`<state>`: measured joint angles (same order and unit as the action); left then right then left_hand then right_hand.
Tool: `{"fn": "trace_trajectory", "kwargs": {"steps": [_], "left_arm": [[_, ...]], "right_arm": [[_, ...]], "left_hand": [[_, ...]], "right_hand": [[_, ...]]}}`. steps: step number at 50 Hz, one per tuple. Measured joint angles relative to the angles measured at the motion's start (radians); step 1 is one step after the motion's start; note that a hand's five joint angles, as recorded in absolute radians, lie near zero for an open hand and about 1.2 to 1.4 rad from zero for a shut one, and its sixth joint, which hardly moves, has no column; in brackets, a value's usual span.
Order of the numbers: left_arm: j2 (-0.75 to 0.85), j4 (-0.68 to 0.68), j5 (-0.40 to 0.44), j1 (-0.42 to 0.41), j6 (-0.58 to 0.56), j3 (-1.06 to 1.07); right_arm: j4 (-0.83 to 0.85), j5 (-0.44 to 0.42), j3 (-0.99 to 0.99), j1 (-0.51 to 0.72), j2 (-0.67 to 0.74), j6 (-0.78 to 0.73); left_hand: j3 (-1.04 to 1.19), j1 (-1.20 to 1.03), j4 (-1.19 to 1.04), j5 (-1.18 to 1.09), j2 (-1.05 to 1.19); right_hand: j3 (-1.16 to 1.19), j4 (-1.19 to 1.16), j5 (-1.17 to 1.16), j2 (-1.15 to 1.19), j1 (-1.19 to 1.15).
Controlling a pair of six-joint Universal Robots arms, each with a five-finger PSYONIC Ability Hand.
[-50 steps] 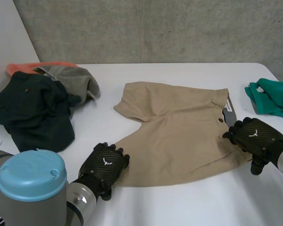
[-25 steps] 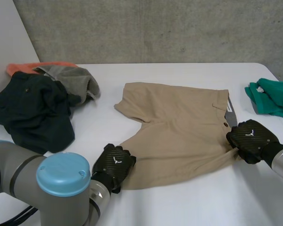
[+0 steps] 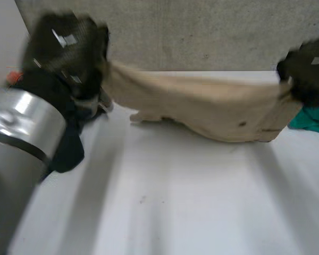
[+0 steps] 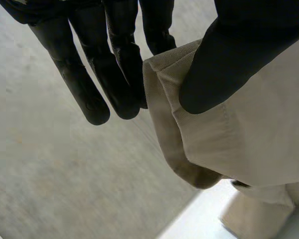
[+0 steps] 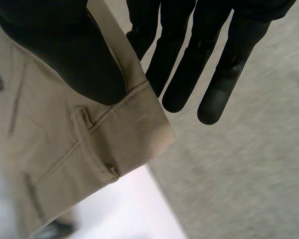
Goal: Fold the laundry.
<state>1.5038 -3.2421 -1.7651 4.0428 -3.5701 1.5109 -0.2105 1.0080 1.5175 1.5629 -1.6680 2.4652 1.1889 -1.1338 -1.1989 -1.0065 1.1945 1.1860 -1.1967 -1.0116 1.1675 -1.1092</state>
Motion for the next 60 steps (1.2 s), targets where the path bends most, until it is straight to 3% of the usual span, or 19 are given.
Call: {"fn": "trace_trajectory", "kwargs": {"steps": [4, 10, 22, 28, 36, 40, 45, 51, 60], "left_arm": [[-0.002, 0.136, 0.018, 0.023, 0.028, -0.118], [0.091, 0.234, 0.032, 0.064, 0.048, -0.214], [0.465, 0.17, 0.126, 0.138, 0.047, -0.374], [0.583, 0.046, 0.168, 0.172, 0.055, -0.526], [0.615, -0.35, 0.143, 0.234, 0.113, -0.79], [0.588, -0.433, 0.139, 0.244, 0.124, -0.835], [0.546, -0.359, 0.173, 0.238, 0.123, -0.778], [0.512, -0.246, 0.191, 0.237, 0.117, -0.532], [0.583, -0.285, 0.198, 0.234, 0.094, -0.171]], "right_arm": [[-0.086, 0.032, -0.147, 0.029, 0.009, 0.059], [-0.174, 0.104, -0.254, 0.09, 0.11, 0.049], [-0.112, 0.258, -0.323, 0.198, 0.437, -0.005], [0.067, 0.346, -0.431, 0.241, 0.553, 0.076], [0.646, 0.464, -0.608, 0.279, 0.584, 0.298], [0.839, 0.476, -0.636, 0.287, 0.58, 0.362], [0.822, 0.457, -0.649, 0.297, 0.607, 0.38], [0.689, 0.401, -0.61, 0.297, 0.68, 0.365], [0.574, 0.345, -0.455, 0.293, 0.834, 0.242]], "left_hand": [[0.0, 0.0, 0.0, 0.0, 0.0], [0.0, -0.001, 0.0, 0.0, 0.0], [0.0, -0.001, 0.0, 0.0, 0.003], [0.002, -0.001, -0.001, 0.0, 0.005], [0.004, -0.001, -0.004, 0.0, 0.005], [0.004, -0.001, -0.004, 0.0, 0.005], [0.004, -0.002, -0.004, -0.003, 0.005], [0.005, -0.003, -0.004, -0.003, 0.006], [0.005, -0.004, -0.005, -0.003, 0.006]], "right_hand": [[0.0, 0.0, -0.001, 0.0, 0.0], [0.0, 0.0, -0.002, 0.0, -0.004], [0.003, -0.001, -0.002, 0.0, -0.004], [0.007, -0.002, -0.002, 0.0, -0.004], [0.007, -0.004, -0.002, 0.0, -0.004], [0.007, -0.004, -0.002, 0.0, -0.004], [0.007, -0.004, -0.006, 0.0, -0.004], [0.009, -0.004, -0.006, 0.002, -0.004], [0.012, -0.005, -0.006, 0.006, -0.004]]}}
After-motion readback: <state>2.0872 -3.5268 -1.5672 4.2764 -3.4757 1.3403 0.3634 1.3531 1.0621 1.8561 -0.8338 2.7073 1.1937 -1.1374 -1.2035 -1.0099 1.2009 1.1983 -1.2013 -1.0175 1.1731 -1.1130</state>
